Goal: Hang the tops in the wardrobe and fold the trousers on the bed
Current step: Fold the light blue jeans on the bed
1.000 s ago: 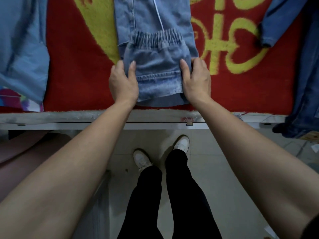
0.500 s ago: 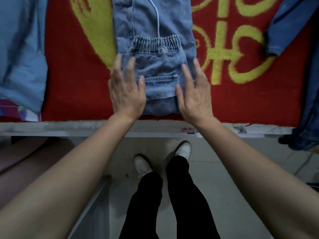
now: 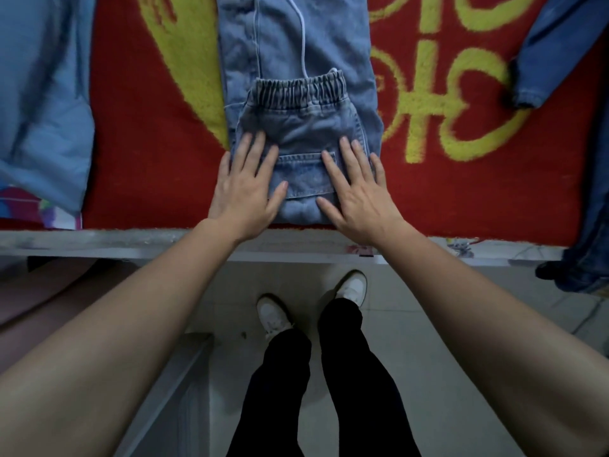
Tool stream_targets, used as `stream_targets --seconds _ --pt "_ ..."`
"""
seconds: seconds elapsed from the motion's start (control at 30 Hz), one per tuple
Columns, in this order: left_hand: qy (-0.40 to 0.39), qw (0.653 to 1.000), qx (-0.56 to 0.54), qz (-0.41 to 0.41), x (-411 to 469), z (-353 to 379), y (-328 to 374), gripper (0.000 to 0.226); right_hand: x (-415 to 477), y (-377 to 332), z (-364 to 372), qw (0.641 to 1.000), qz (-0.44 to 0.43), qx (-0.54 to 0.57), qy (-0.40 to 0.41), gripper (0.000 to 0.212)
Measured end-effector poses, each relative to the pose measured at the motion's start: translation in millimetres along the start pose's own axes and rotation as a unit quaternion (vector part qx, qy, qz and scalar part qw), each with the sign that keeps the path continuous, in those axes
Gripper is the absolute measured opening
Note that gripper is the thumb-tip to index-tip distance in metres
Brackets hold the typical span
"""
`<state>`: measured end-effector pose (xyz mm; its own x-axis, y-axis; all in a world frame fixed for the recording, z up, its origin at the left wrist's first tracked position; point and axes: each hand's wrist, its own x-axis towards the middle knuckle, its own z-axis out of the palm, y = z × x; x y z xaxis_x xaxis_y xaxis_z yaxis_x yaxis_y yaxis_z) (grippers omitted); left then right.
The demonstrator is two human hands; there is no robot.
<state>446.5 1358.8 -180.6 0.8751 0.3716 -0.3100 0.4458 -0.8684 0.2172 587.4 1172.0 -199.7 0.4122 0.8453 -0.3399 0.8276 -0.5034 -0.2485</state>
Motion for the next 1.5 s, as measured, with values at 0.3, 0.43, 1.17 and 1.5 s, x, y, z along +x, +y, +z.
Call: stream_targets --seconds 0.3,0.43,1.17,1.5 --pt "-0.102 0.987 0.126 0.005 -24 17 6 0.108 -26 2 2 0.992 -0.026 -0.081 -0.089 0.111" --pt "-0.114 0.988 0.098 -0.02 -23 14 15 0.094 -26 4 -8 0.993 -0.029 -0.055 -0.101 0.096" --pt "-0.154 0.981 -0.093 -0.073 15 -174 27 0.03 -18 19 -158 0.997 0.01 0.067 0.048 0.027" --pt "-0.009 0.933 -0.32 -0.163 121 -196 -44 0.023 107 16 -213 0.921 0.196 0.296 0.162 0.033"
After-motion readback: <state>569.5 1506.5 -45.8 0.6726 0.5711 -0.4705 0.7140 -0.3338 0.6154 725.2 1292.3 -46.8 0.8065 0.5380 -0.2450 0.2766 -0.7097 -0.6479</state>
